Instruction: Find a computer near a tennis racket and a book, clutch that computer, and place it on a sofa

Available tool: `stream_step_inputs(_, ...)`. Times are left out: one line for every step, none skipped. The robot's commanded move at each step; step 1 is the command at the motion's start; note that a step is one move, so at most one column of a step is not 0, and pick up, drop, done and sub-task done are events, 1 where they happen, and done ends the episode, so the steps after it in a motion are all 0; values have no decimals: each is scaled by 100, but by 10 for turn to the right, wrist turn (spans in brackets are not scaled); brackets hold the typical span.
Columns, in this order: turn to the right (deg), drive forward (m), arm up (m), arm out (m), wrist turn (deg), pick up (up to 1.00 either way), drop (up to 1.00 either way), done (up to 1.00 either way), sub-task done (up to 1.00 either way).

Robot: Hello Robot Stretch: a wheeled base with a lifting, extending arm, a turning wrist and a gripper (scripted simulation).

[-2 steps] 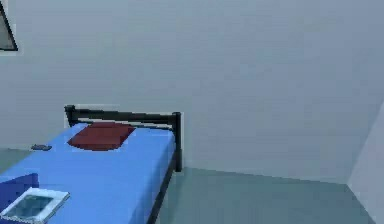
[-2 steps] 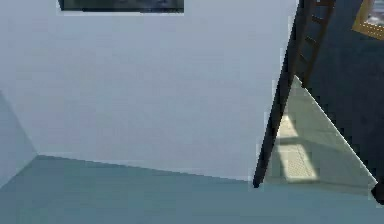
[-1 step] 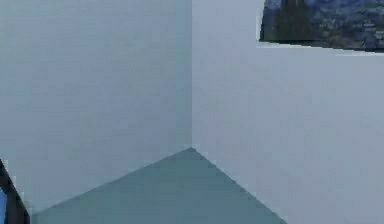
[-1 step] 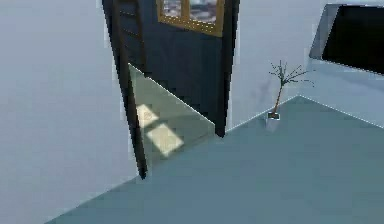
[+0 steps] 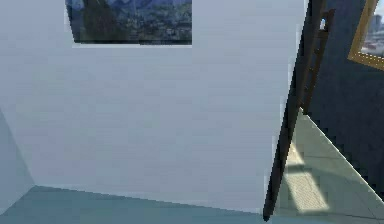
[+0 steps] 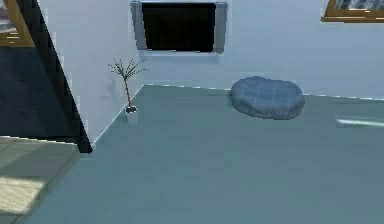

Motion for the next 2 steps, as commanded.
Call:
stream_step_inputs(60,0,0,0,0,0,0,0,0)
stream_step_inputs(0,10,0,0,0,0,0,0,0)
